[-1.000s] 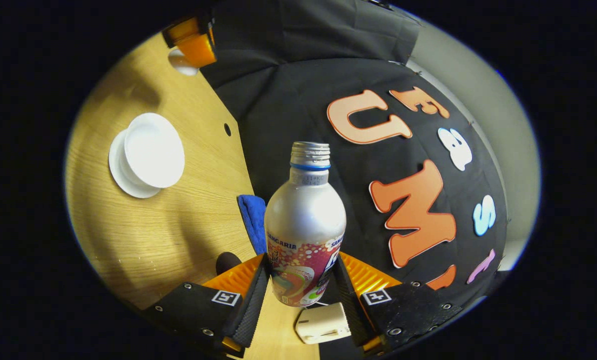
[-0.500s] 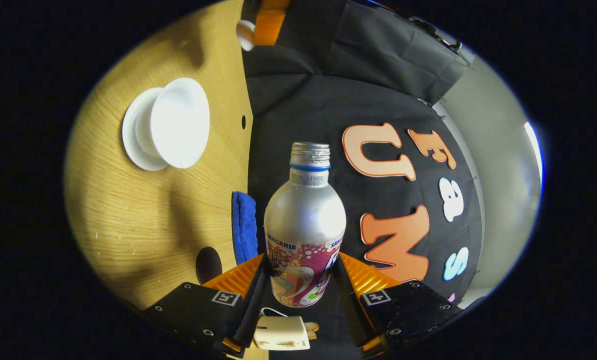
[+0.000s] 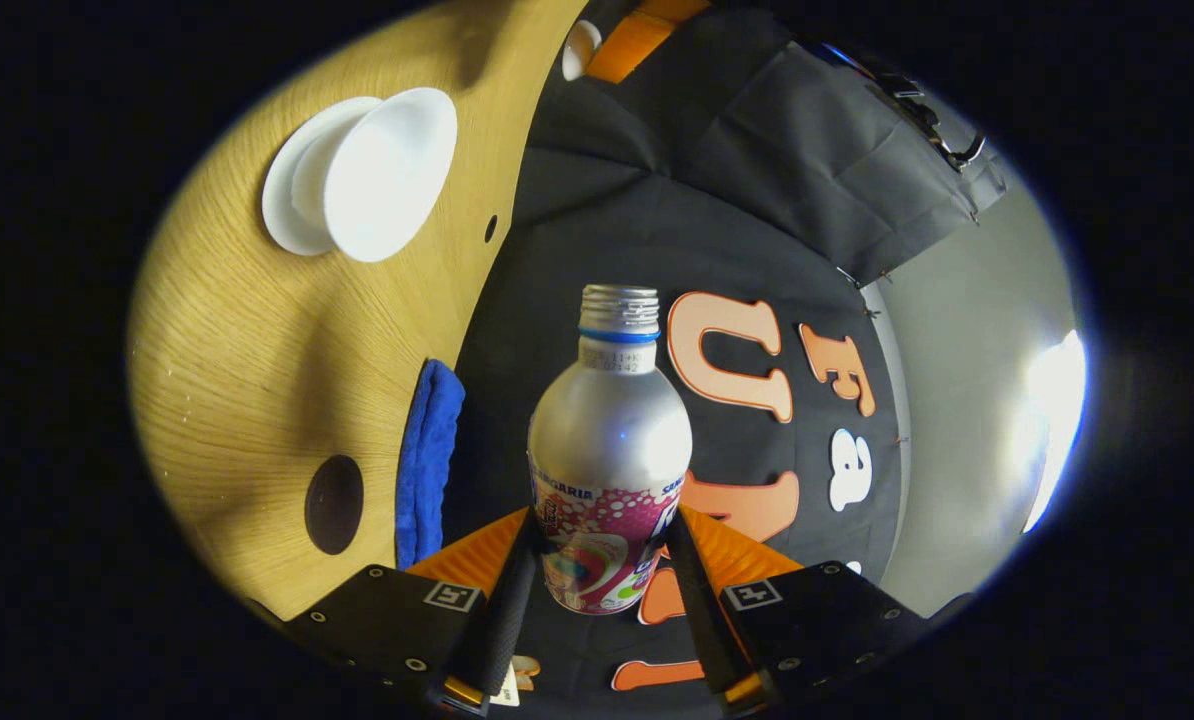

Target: Open the teacup lid with one hand, grasp the water bottle and pour water into the teacup with the other hand; after pouring, place the water bottle on the coaster and then close the teacup lid.

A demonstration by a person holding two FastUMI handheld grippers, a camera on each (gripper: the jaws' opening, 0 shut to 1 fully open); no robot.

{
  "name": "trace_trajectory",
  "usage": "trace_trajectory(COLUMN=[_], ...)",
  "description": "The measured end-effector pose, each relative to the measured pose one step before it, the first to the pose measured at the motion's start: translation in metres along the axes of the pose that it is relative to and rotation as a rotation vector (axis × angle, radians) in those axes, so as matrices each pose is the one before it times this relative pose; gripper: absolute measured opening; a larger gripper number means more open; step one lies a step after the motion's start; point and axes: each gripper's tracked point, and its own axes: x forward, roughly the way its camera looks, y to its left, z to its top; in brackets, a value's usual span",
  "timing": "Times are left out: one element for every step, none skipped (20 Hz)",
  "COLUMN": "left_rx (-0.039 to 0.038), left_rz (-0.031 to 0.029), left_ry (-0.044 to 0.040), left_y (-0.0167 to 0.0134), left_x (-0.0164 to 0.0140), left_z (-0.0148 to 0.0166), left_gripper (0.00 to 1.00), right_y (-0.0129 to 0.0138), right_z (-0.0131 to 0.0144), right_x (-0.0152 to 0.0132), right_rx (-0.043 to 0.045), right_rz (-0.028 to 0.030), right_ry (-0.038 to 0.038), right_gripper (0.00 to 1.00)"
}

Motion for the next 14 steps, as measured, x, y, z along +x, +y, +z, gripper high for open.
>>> trace_trajectory(left_rx=[-0.00131,-0.00024,-0.00008,0.00057,0.00030,0.00007,-0.00065,-0.00136,-0.00173,-0.00072,0.00148,0.00084,-0.00026,-0.00125], left_rz=[0.00236,0.00036,0.00299,-0.00061,0.00090,-0.00014,0.00109,0.00047,-0.00088,0.00068,-0.00108,0.00120,-0.00243,-0.00038], left_ry=[-0.00048,-0.00216,-0.00107,0.00062,-0.00027,0.00030,-0.00169,-0.00057,-0.00096,-0.00196,-0.00041,-0.00256,-0.00159,-0.00319], left_y=[0.00066,0.00006,0.00075,-0.00070,0.00080,0.00067,-0.00003,0.00057,-0.00063,0.00113,0.00003,-0.00023,-0.00099,0.00036], left_x=[-0.00096,-0.00102,-0.00002,-0.00001,-0.00073,-0.00022,-0.00053,-0.00024,-0.00103,0.00011,-0.00002,-0.00051,-0.00079,-0.00070], left_z=[0.00090,0.00138,0.00132,-0.00106,0.00100,-0.00020,0.00057,0.00001,0.00165,-0.00158,-0.00056,0.00016,0.00118,0.00111], left_gripper=[0.34,0.33,0.33,0.34,0.34,0.33,0.33,0.33,0.33,0.33,0.34,0.34,0.34,0.33], right_y=[-0.00171,-0.00221,-0.00174,-0.00152,-0.00121,-0.00016,-0.00119,0.00000,-0.00102,-0.00195,-0.00091,0.00003,-0.00087,-0.00080], right_z=[0.00048,0.00039,0.00197,0.00286,0.00283,0.00237,0.00011,-0.00145,-0.00058,-0.00039,0.00050,0.00236,0.00151,-0.00106], right_x=[0.00113,0.00178,0.00135,0.00085,0.00076,0.00016,0.00007,-0.00080,0.00086,0.00130,0.00016,-0.00267,-0.00101,0.00119], right_rx=[-0.00882,-0.00807,-0.01113,-0.01397,-0.01223,-0.00626,-0.00325,-0.00189,-0.00347,-0.00563,-0.00675,-0.00705,-0.00599,-0.00475], right_rz=[-0.00494,-0.00613,-0.00632,-0.00810,-0.00747,-0.00152,-0.00365,-0.00499,-0.00427,-0.00989,-0.00807,-0.00788,-0.00791,-0.00842], right_ry=[-0.00739,-0.00674,-0.01105,-0.00798,-0.00656,-0.00544,-0.00192,0.00060,0.00196,0.00087,0.00049,-0.00098,-0.00168,-0.00356], right_gripper=[0.74,0.73,0.74,0.74,0.73,0.73,0.73,0.73,0.73,0.74,0.74,0.73,0.73,0.73])
